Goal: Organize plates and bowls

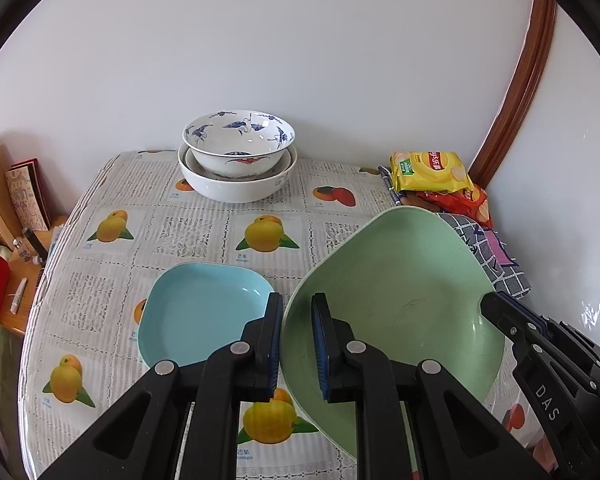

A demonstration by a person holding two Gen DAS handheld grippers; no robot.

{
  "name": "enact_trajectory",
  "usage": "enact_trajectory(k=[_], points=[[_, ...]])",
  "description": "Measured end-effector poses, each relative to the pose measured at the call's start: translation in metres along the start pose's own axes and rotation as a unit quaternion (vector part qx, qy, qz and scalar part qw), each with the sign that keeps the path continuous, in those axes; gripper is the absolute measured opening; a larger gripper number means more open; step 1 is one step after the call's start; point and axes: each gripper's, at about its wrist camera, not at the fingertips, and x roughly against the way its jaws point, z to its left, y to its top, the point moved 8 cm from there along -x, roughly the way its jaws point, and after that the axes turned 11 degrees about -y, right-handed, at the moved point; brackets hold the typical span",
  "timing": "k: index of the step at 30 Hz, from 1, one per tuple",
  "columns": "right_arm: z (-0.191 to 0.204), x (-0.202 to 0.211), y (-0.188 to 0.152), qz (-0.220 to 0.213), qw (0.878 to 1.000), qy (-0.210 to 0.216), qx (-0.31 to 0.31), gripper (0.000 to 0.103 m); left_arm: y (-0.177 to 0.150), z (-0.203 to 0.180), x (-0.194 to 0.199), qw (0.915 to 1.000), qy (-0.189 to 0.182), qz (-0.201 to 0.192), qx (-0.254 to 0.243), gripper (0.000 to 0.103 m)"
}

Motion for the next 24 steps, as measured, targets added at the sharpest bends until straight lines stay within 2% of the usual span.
enact_trajectory(k=[24], points=[[0.053, -0.015, -0.004, 0.015, 0.999, 0.019, 0.026, 0.008, -0.007, 0.051, 0.006, 0.9992, 0.022, 0.0, 0.034, 0.014]])
